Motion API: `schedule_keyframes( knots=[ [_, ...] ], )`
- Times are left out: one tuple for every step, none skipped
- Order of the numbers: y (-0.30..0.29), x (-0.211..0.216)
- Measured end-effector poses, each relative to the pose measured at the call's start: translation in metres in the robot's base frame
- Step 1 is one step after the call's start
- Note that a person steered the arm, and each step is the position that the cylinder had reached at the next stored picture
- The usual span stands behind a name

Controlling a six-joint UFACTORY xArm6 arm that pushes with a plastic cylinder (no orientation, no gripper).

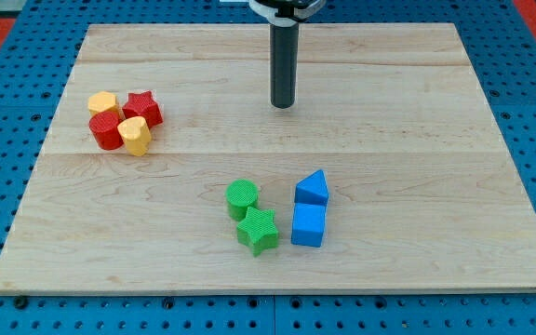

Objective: Separate the red circle and red star

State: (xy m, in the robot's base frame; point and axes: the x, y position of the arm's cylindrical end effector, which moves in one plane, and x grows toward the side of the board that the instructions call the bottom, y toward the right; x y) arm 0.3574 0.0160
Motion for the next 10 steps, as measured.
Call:
schedule_keyframes(
  knots=[
    [0.0,0.0],
    [0.0,0.0],
    [0.0,0.01],
    [-0.006,0.035],
    [-0.031,0.056],
    [-0.053,0.099],
    [-0.076,0.113],
    [-0.076,0.109],
    [-0.076,0.101],
    [-0.076,0.086]
  ],
)
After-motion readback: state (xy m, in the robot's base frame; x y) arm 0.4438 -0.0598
